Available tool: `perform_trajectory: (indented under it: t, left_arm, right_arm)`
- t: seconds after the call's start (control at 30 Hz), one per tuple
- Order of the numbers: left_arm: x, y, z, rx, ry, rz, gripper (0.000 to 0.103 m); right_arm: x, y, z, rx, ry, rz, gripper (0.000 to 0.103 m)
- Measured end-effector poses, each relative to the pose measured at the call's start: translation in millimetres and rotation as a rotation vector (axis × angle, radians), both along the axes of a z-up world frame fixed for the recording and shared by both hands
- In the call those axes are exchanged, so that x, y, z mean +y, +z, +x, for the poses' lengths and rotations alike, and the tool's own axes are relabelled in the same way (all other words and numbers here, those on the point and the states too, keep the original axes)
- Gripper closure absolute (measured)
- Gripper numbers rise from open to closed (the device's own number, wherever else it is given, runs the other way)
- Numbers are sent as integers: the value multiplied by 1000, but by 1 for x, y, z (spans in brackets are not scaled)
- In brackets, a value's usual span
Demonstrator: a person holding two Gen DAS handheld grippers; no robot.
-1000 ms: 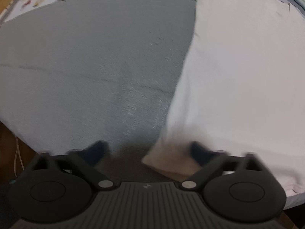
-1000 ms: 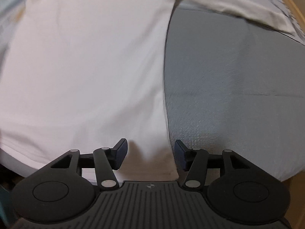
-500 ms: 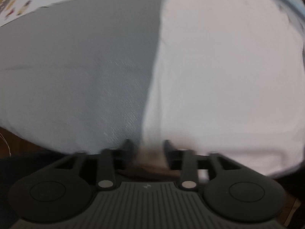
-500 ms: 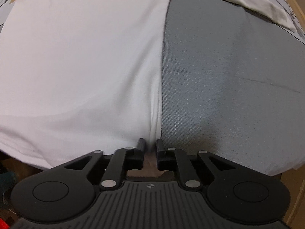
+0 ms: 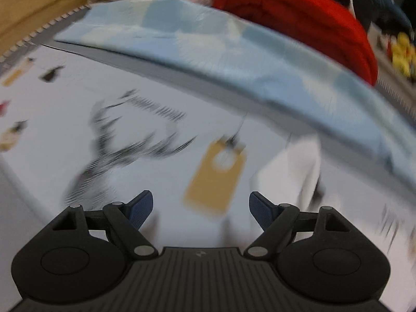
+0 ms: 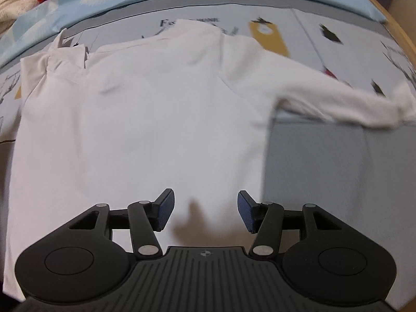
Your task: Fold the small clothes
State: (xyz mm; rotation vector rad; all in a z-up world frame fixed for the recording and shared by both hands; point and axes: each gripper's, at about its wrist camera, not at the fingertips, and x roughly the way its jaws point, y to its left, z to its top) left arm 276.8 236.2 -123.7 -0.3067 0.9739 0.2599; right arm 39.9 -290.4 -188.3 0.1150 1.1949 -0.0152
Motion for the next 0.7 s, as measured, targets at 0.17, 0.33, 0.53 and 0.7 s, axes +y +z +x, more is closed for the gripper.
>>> perform_trajectory:
  t: [0.17,0.33,0.53,0.7]
  left_arm:
    - [-46,-47,67,92,-91,5,17]
    - [-90,-77,78,112,-184,83,55]
    - [-84,-30,58,-45,-153,108,99]
    - [16,17,20,-128,64,221,99]
  right_arm:
    - [22,-26,37,10,62,-45,47]
    - [29,-50,53,36,78,-57,43]
    - [28,-48,52,8,100,-58,42]
    - [19,-47,49,-2,59,-59,42]
